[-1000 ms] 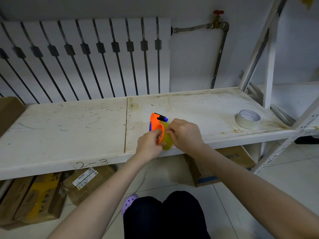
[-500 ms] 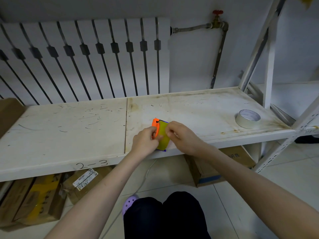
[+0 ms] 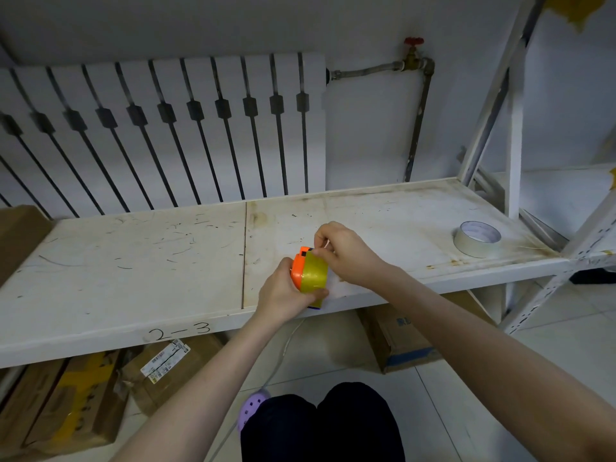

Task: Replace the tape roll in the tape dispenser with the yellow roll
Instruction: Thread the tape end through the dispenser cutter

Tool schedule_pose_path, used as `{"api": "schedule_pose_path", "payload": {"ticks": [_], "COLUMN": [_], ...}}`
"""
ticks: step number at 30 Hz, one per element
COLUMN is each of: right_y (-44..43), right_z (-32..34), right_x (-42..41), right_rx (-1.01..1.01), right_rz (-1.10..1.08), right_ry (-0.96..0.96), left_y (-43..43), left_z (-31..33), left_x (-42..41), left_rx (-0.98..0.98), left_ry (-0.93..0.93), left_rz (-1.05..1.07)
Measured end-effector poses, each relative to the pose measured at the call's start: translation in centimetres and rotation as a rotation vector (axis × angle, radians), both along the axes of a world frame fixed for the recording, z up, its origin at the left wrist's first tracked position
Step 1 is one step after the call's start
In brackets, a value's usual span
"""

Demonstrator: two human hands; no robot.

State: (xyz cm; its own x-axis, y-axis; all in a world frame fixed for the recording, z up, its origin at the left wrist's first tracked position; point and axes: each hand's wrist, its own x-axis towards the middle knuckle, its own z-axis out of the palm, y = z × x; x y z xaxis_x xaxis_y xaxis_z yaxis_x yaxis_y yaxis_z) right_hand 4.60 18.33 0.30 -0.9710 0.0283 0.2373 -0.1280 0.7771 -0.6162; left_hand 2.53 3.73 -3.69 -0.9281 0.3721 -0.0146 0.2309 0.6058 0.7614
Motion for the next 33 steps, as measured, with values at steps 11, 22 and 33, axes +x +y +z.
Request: {"api": "schedule_pose_path", "payload": {"ticks": [11,22,33], "right_y": [-0.5,0.4,-0.6], "right_z": [0.1,-3.0,-4.7], "right_x": [-1.4,-3.9,-4.3], "right_rx": [-0.142,-0.298,-0.378], "right_rz": [-0.148,-0.298,-0.306], "right_ry": [-0.002,-0.163,-0.160], "left_y": [-0.5,-2.9,-2.7], "left_z": [-0.1,-0.1,1.1], "left_x": [0.5,-0.7,-1.5], "left_rx": [-0.124,-0.064,-0.297], "left_ry": [0.087,0.029,0.149], "left_rz": [-0.030,-0.075,0.077]}}
